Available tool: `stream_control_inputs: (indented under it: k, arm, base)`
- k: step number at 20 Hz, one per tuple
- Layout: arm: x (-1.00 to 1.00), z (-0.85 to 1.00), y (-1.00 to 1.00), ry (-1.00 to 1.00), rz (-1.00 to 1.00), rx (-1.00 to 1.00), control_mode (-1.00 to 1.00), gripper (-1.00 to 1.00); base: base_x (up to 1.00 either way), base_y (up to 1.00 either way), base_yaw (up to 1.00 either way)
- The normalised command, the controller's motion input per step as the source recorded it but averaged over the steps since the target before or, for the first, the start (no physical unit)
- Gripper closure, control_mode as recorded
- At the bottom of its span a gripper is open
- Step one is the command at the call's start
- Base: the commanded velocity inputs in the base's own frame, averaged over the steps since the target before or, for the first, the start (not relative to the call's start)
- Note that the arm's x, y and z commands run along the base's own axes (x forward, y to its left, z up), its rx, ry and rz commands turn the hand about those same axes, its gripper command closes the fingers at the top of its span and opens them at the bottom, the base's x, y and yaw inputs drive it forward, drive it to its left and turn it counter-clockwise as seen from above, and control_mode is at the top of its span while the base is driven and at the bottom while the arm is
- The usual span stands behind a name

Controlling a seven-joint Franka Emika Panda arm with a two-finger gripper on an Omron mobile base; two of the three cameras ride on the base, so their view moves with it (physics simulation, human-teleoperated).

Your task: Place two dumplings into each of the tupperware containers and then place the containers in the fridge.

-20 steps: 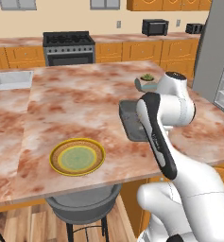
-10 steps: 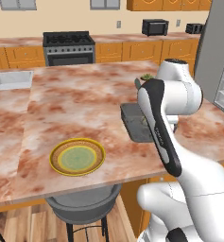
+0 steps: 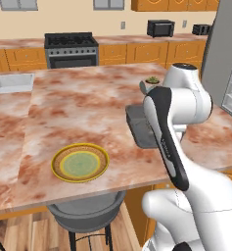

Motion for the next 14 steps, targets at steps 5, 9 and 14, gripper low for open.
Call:
stream_control_inputs:
  k: [5,9,14]
  arm:
    - [-0.07,0.00,-0.08,-0.09,0.13,0.00,-1.00,1.00]
    - [-0.24,0.00,0.00,0.00,0.01,0.00,-1.00,1.00]
    - [-0.03,0.00,0.00,0.01,0.00,0.00,-1.00,1.00]
  base:
    - [0.00,0.00,0.00]
    - [0.00,0.00,0.00]
    - [0.00,0.00,0.00]
